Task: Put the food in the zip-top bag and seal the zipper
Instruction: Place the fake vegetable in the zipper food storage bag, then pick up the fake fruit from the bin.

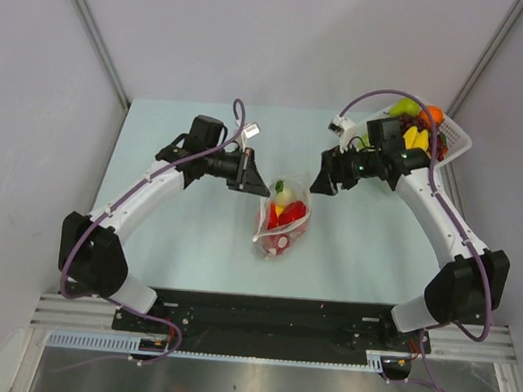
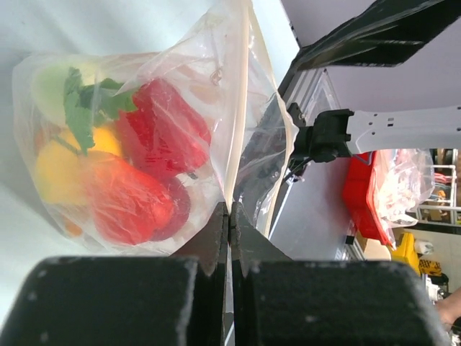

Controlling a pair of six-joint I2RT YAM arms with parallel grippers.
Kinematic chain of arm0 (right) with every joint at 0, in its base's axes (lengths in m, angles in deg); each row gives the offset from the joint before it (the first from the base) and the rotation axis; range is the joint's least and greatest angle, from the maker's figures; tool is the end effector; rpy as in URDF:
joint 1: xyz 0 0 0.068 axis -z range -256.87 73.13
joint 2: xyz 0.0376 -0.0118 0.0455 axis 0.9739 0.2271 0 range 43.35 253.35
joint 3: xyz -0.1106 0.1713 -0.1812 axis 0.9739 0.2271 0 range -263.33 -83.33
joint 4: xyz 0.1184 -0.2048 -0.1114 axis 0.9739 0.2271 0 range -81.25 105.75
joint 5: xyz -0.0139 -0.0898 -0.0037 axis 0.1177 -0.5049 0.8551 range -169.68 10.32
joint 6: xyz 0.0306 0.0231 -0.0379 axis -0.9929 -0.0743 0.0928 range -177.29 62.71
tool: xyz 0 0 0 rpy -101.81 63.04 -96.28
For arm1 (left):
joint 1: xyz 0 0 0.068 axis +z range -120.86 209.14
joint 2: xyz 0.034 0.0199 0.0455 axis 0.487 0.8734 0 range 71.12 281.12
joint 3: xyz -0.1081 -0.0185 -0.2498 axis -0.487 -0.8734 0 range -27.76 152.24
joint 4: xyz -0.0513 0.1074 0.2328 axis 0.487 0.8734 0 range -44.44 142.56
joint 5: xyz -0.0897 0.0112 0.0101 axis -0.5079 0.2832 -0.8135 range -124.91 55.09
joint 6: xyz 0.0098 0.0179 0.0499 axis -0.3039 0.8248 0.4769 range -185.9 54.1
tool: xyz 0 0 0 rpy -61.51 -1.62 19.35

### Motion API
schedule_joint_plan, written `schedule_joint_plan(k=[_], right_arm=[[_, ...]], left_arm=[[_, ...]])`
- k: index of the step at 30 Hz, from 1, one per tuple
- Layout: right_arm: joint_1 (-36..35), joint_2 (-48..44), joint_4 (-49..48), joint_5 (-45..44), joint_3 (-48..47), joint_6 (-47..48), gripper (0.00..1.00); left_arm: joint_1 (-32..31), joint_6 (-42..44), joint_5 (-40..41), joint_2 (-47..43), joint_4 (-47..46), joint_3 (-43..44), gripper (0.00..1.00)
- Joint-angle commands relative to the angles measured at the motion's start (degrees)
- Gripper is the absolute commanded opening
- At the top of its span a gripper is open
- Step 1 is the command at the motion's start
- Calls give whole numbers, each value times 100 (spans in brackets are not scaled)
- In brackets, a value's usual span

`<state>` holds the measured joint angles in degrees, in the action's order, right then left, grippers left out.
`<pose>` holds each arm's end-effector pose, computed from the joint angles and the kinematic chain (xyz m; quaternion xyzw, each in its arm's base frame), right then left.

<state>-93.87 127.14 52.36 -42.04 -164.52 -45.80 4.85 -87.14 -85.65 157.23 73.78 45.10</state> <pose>0.2898 0.1114 0.3511 -0.3326 0.8217 0.3160 0.3382 0.2865 -0.1594 0.3152 0.1980 0.8188 -0.5038 0.1913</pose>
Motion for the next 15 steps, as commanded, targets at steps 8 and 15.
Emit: schedule_joint_plan(k=[8, 15], right_arm=[[1135, -232, -1152, 778, -204, -727, 78], [3471, 541, -2277, 1262, -1538, -1411, 78]], left_arm=[[-146, 392, 100, -358, 209, 53, 0], [-155, 330, 38, -296, 166, 97, 0]])
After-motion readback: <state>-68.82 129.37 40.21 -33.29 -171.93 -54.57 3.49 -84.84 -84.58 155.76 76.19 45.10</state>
